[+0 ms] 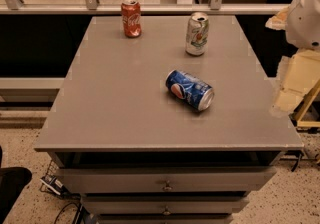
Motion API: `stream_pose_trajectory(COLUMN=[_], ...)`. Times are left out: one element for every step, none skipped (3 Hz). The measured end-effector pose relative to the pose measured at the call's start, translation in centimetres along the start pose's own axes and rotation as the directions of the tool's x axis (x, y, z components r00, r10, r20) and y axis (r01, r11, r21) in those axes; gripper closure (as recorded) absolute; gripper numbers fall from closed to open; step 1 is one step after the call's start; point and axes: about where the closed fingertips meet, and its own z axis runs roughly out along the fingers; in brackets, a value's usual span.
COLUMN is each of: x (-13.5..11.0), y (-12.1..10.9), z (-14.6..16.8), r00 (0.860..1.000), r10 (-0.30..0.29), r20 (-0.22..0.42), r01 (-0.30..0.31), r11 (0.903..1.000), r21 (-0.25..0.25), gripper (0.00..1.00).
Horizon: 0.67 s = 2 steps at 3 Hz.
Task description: Place pepsi can upright
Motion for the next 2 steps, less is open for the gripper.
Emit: stream_pose_trajectory(x=[0.0,-1.3], y=[0.0,-0.6], z=[0.0,0.7], r00=[1.000,0.999], r10=[0.000,0.042], r20=[0.000,-0.007], r01=[0.000,-0.042], r11=[1.0000,0.9991], r21=[0.000,0.008], gripper=[0.00,0.00])
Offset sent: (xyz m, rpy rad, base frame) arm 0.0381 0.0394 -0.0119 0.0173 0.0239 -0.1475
